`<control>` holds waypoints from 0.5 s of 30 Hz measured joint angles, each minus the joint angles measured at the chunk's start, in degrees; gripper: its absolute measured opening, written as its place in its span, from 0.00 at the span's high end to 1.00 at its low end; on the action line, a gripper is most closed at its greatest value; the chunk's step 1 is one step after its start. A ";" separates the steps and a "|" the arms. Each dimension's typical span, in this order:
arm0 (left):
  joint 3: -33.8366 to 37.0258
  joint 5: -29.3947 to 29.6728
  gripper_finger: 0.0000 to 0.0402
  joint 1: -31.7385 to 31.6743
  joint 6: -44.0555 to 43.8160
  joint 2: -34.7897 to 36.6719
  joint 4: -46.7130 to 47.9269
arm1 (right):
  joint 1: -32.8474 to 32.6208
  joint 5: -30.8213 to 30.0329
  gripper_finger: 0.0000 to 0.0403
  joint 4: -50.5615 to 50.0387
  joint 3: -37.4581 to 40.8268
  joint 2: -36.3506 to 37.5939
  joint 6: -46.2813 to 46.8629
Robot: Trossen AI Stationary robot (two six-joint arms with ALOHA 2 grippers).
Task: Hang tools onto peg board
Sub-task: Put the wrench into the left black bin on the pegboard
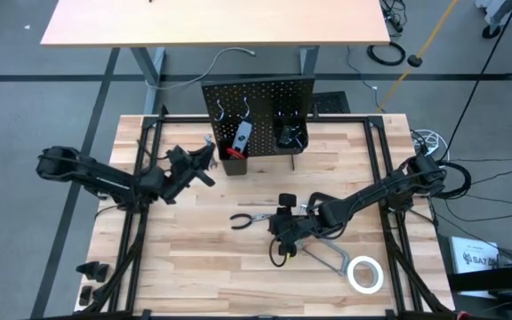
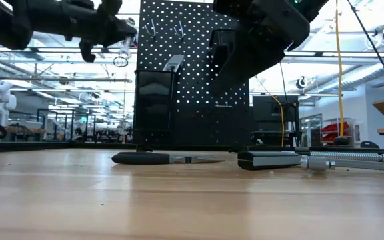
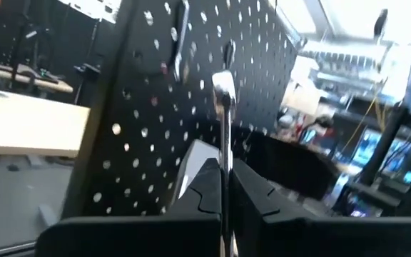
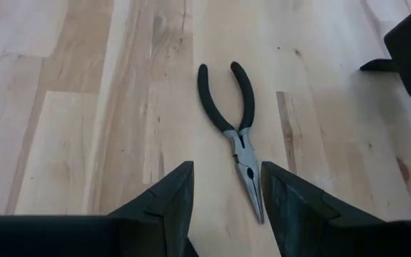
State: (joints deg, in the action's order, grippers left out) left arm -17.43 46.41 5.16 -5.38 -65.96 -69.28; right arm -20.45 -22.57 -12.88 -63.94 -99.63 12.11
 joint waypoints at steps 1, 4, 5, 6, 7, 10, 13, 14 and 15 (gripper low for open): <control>-0.07 -0.02 0.99 0.00 0.82 -1.13 -0.86 | 0.00 0.01 0.61 0.28 0.00 0.00 -0.16; -0.59 0.00 0.99 -0.28 2.94 -4.01 -6.34 | 0.00 0.07 0.61 1.28 0.00 0.00 -0.77; -0.73 -0.04 0.99 -0.55 3.01 -4.81 -8.21 | 0.00 0.11 0.61 1.33 0.00 0.00 -0.81; -0.92 -0.13 0.99 -0.88 3.01 -5.61 -9.60 | 0.00 0.17 0.61 1.33 0.00 0.00 -0.82; -1.27 -0.60 0.99 -1.27 3.10 -6.42 -10.44 | -0.01 0.17 0.61 1.35 0.00 0.00 -0.82; -2.97 -2.15 0.99 -2.41 3.19 -8.51 -10.93 | 0.00 0.15 0.61 1.40 0.00 0.00 -1.14; -5.06 -4.47 0.99 -3.19 4.14 -11.17 -10.86 | 0.00 0.15 0.61 1.50 0.00 0.00 -1.43; -5.87 -5.14 0.99 -3.33 5.45 -12.03 -10.81 | 0.00 0.15 0.61 1.51 0.00 0.00 -1.43; -6.62 -5.57 0.99 -3.31 7.13 -12.73 -10.78 | 0.00 0.15 0.61 1.53 0.00 0.00 -1.43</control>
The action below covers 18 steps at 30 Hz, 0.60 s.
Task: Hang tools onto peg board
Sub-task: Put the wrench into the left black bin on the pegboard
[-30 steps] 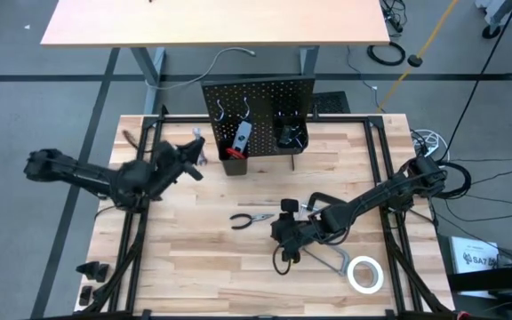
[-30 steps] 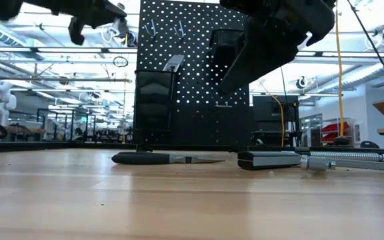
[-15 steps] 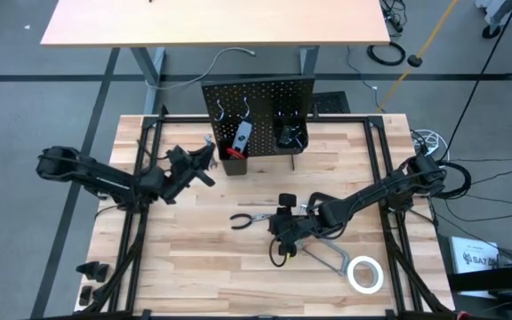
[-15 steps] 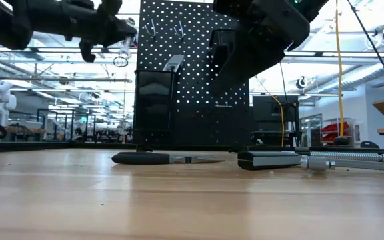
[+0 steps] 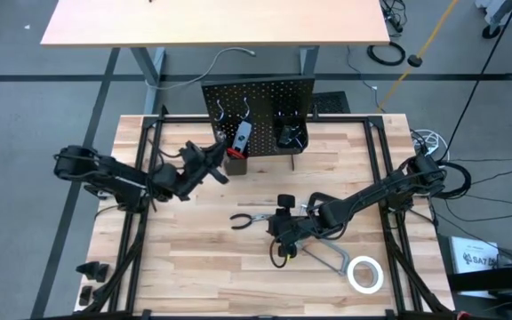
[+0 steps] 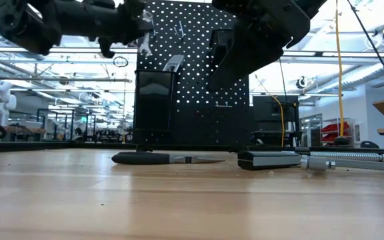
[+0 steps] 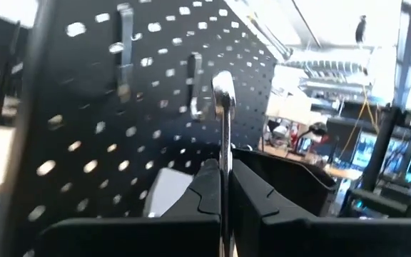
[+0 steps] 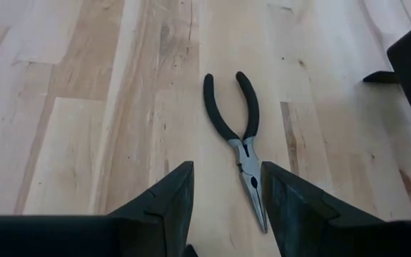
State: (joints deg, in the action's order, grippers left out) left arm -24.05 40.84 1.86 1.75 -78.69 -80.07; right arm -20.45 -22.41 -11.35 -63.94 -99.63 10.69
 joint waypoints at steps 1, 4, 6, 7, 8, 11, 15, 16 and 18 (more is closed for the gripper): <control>-0.69 -0.13 0.99 0.03 1.61 -0.58 0.00 | 0.00 0.00 0.61 -0.04 0.00 0.00 0.01; -2.55 -0.31 0.99 -0.01 6.17 -1.58 0.02 | 0.00 0.01 0.61 -0.04 0.00 0.00 -0.02; -3.52 -0.33 0.99 -0.34 8.82 -1.88 -0.03 | 0.00 0.00 0.61 -0.04 0.00 0.00 -0.03; -3.72 -0.30 0.99 -0.52 9.28 -1.89 -0.01 | 0.00 0.00 0.61 -0.06 0.00 0.00 -0.06; -3.80 -0.31 0.99 -0.78 9.31 -1.89 -0.01 | 0.00 0.00 0.61 -0.04 0.00 0.00 -0.28; -3.94 -0.22 0.99 -1.82 9.28 -1.89 0.13 | 0.00 0.00 0.62 -0.07 0.00 0.00 -0.83; -3.94 -0.18 0.99 -3.50 9.06 -1.91 2.57 | 0.00 0.00 0.62 -0.03 0.00 -0.02 -0.86; -3.94 -0.17 0.99 -3.84 8.59 -1.91 3.17 | 0.00 0.00 0.62 -0.04 0.00 -0.02 -0.86; -3.94 -0.16 0.99 -4.39 7.50 -1.91 4.12 | 0.00 0.00 0.62 -0.03 0.00 -0.02 -0.87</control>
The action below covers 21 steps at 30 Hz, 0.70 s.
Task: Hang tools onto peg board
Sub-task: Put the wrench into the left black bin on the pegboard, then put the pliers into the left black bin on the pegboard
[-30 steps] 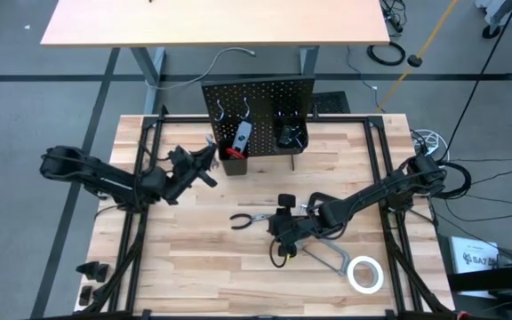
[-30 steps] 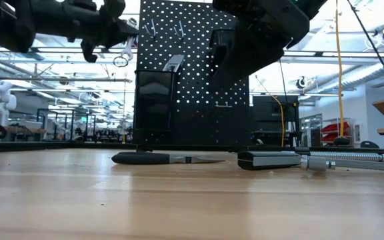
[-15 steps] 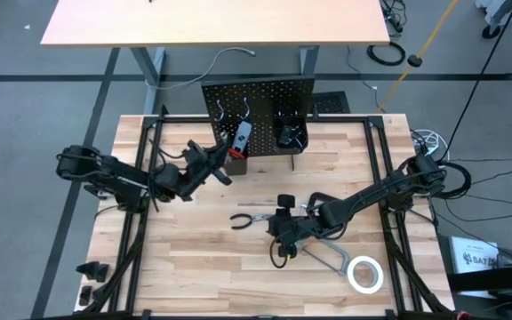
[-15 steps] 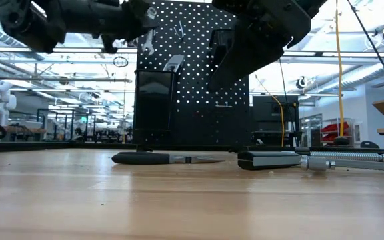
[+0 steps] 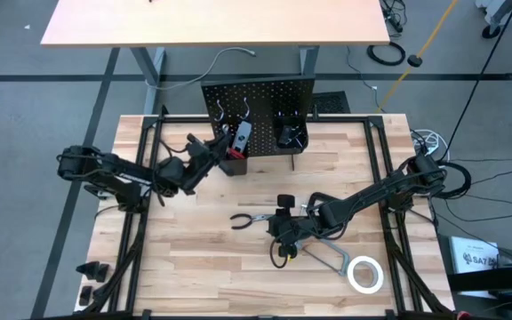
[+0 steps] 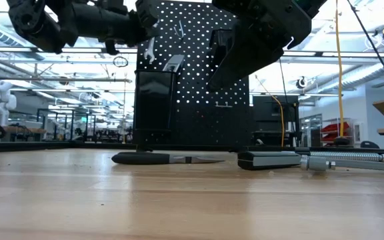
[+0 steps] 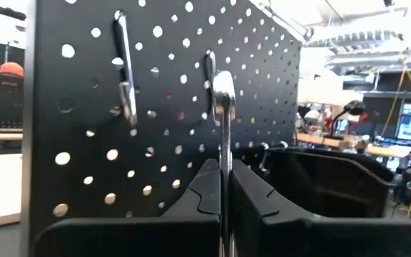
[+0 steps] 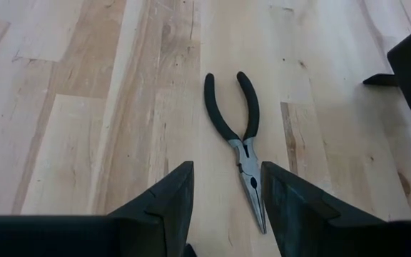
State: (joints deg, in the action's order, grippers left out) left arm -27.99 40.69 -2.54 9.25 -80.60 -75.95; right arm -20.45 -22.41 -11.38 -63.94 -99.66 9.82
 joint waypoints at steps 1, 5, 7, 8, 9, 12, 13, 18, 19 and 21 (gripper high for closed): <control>0.00 0.00 0.99 -0.17 -0.34 0.00 0.24 | 0.00 0.00 0.62 -0.04 0.00 0.00 0.00; 0.00 0.02 0.98 -0.13 -0.34 0.00 0.29 | 0.00 0.00 0.62 -0.02 0.00 0.00 -0.02; 0.00 0.03 0.97 -0.12 0.06 0.00 0.30 | 0.00 0.00 0.62 -0.03 0.00 0.00 -0.02; 0.00 0.04 0.95 -0.12 0.10 0.00 0.38 | 0.00 0.00 0.62 -0.02 0.00 0.00 -0.02; 0.00 0.12 0.94 -0.16 0.10 0.00 0.47 | 0.00 0.00 0.62 -0.02 0.00 0.00 -0.02; 0.00 1.54 0.89 -0.42 0.08 0.00 1.22 | 0.00 0.00 0.62 0.00 0.00 0.00 -0.02; 0.01 1.99 0.87 -0.50 0.10 0.03 1.55 | 0.00 0.00 0.62 0.00 0.00 0.00 0.00; 0.02 2.23 0.78 -0.54 0.14 0.04 1.89 | 0.00 0.00 0.62 0.05 0.00 0.00 0.44; 0.02 2.23 0.76 -0.50 0.14 0.04 1.89 | 0.00 0.00 0.62 0.05 0.00 0.00 0.44; 0.02 2.25 0.73 -0.49 0.16 0.04 1.83 | 0.00 0.00 0.62 0.03 0.00 0.00 0.46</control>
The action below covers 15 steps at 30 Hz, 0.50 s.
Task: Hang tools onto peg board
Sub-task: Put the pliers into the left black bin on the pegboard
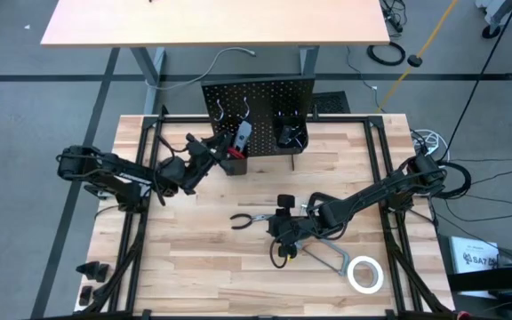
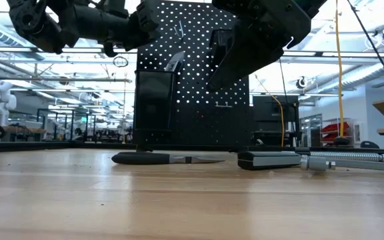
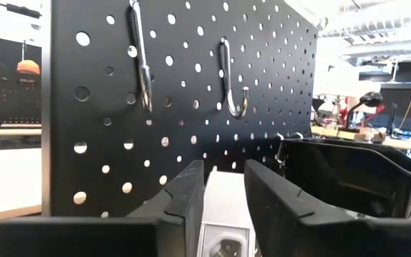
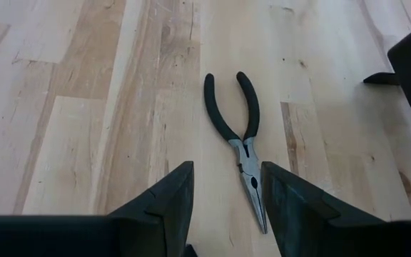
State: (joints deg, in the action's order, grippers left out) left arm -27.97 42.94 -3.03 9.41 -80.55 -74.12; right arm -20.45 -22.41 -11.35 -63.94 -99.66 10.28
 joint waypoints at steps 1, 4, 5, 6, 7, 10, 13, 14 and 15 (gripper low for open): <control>0.00 -0.01 0.72 0.00 0.00 0.00 -0.03 | 0.00 0.00 0.62 0.00 0.00 0.00 0.01; 0.00 0.00 0.70 0.00 -0.08 0.00 -0.28 | 0.00 0.00 0.62 -0.02 0.00 0.00 0.02; 0.00 -0.01 0.70 0.04 -0.65 0.00 -0.34 | 0.00 0.00 0.62 -0.03 0.00 0.00 0.03; 0.00 0.00 0.70 0.33 -1.58 0.00 -0.28 | 0.00 0.00 0.62 -0.04 0.00 0.00 0.04; 0.00 0.04 0.70 0.73 -2.28 0.00 -0.09 | 0.00 0.00 0.62 -0.04 0.00 0.00 0.07; 0.00 0.04 0.70 2.05 -2.57 0.00 -0.07 | 0.00 0.02 0.62 -0.08 0.00 0.00 0.13; 0.00 0.07 0.70 3.94 -1.36 0.00 -0.03 | -0.15 0.26 0.62 -0.18 0.00 0.00 0.41; 0.00 0.09 0.70 4.80 -0.80 0.00 -0.03 | -0.21 0.26 0.62 -0.31 0.00 0.00 0.78; 0.00 0.06 0.70 5.85 -0.10 0.00 -0.03 | -0.24 0.26 0.62 -0.44 0.00 0.00 1.03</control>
State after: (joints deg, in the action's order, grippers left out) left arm -27.97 42.99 2.83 9.30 -80.55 -74.15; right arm -20.69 -22.15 -11.80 -63.94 -99.66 11.31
